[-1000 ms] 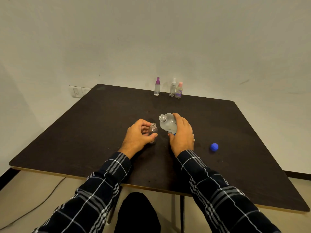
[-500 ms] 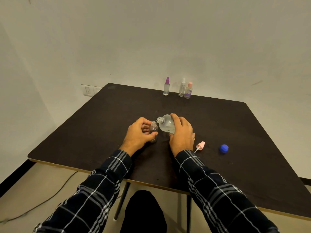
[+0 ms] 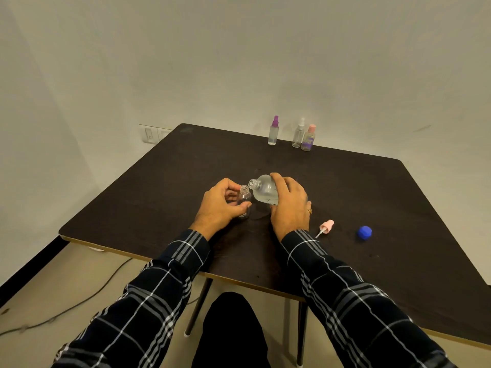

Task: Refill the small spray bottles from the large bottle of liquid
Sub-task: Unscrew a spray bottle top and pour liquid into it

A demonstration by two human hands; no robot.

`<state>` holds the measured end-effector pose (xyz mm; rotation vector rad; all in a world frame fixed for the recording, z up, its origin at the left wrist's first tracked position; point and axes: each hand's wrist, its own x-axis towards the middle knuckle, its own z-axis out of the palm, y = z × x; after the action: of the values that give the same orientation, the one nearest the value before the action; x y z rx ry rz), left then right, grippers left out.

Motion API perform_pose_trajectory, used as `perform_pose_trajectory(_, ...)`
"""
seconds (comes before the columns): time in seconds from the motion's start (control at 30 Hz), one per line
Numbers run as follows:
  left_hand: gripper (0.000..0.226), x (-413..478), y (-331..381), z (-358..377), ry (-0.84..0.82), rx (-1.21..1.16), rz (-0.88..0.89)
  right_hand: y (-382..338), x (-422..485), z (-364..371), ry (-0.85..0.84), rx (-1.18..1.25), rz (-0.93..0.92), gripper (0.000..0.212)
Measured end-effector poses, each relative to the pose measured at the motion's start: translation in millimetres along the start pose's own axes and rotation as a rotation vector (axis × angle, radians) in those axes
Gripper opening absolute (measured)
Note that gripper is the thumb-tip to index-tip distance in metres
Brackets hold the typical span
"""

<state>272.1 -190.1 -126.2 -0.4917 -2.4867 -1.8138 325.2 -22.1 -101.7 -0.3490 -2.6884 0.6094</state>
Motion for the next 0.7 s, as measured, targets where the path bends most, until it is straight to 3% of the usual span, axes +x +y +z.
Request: perform_pose_trajectory(0.7, 0.038, 0.7, -0.9, -0.1, -0.008, -0.009, -0.005, -0.1, 9.5, -6.5, -0.035, -0.138, -0.061, 0.084)
